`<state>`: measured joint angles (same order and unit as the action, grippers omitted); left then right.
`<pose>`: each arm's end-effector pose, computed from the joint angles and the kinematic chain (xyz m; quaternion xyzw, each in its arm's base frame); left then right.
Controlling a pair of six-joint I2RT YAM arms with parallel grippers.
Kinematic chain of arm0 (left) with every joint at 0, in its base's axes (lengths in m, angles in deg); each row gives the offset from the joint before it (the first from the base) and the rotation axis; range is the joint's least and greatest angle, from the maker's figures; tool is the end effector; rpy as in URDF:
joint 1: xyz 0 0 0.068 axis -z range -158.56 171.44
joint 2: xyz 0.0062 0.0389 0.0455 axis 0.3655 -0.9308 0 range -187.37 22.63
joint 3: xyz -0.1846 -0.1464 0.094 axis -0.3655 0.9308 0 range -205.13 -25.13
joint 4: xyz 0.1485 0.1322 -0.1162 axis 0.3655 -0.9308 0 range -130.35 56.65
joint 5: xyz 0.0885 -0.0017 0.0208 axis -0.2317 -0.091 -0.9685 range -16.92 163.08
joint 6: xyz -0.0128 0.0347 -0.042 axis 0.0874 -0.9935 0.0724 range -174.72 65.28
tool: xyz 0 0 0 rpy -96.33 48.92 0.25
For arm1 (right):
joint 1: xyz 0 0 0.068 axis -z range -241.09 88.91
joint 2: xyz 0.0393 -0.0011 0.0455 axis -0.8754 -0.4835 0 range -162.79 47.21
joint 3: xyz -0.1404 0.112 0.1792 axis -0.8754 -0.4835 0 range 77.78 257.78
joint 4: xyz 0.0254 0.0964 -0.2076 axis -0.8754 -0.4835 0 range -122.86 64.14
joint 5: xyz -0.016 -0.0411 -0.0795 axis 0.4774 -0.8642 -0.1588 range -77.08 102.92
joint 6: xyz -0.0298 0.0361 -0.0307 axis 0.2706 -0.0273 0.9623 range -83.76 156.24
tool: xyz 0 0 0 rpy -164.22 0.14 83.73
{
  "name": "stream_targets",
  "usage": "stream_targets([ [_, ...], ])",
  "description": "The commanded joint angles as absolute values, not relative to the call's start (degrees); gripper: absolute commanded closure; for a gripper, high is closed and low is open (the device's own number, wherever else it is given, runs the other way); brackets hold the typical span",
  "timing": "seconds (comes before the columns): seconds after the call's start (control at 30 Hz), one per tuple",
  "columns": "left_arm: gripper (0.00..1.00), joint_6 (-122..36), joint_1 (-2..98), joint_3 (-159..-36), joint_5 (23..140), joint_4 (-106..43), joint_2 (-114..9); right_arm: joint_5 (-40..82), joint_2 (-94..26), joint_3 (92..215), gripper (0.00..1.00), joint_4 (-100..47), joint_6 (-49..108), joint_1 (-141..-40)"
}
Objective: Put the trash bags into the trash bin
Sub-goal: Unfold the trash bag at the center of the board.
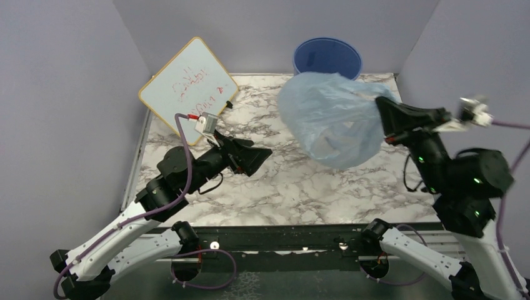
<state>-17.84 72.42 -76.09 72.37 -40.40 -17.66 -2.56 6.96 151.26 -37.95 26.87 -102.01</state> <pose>0.0903 -0.1107 0.3766 0.0795 0.6798 -0.5027 0.5280 0.0681 0.0455 0.4774 -0.0454 0.5694 0.2783 0.7722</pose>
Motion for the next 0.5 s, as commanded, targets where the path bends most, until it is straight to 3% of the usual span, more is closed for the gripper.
stream_targets([
  [0.0, 0.01, -19.42, 72.46, -76.44, 66.93, -43.95, -21.14, 3.30, 6.08, 148.42, 0.99, -43.97, 34.02, -102.15],
  [0.07, 0.01, -20.20, 72.40, -78.58, 64.85, -46.31, -24.25, -3.11, 1.41, 146.37, 0.99, -53.97, 29.34, -102.18],
  [0.2, 0.01, -22.00, 71.61, -84.31, 59.13, -50.16, -29.64, -21.82, -2.47, 140.61, 0.99, -59.37, 21.72, -102.13],
  [0.33, 0.01, -24.90, 67.05, -88.99, 62.08, -48.80, -34.65, -23.71, 6.23, 137.94, 0.99, -51.47, 22.73, -102.13],
  [0.47, 0.01, -23.45, 59.47, -91.82, 73.44, -43.60, -41.55, -26.01, 15.04, 132.77, 0.99, -46.73, 22.23, -102.13],
])
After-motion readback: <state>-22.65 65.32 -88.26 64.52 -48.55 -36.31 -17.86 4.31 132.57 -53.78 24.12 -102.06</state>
